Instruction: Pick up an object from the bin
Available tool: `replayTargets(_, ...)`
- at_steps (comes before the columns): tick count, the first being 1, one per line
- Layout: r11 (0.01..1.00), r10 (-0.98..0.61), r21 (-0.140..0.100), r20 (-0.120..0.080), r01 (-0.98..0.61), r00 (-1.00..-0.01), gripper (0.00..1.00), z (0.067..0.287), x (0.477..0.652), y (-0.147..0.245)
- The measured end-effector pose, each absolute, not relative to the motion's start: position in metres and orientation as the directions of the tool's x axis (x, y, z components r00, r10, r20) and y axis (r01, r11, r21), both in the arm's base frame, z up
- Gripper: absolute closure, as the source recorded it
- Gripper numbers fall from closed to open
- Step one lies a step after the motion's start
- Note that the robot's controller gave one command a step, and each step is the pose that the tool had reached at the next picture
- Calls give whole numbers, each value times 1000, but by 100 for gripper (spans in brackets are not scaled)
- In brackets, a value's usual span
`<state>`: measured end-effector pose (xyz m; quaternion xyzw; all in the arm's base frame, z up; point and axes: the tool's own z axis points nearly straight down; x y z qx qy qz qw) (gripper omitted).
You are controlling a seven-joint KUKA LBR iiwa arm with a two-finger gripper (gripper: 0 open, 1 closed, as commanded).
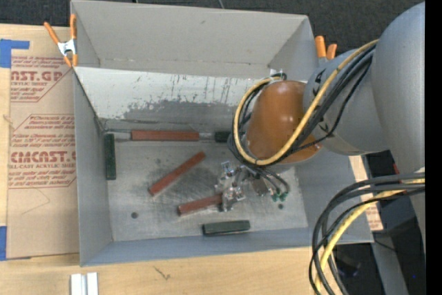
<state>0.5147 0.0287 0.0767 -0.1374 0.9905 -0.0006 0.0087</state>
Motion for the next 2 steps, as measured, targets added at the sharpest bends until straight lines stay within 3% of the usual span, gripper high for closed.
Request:
replayTargets(1,962,-272,-4,-17,-272,-962,100,77,515,29)
replayTargets(2,960,-281,0,-2,-281,-960,100,213,528,20)
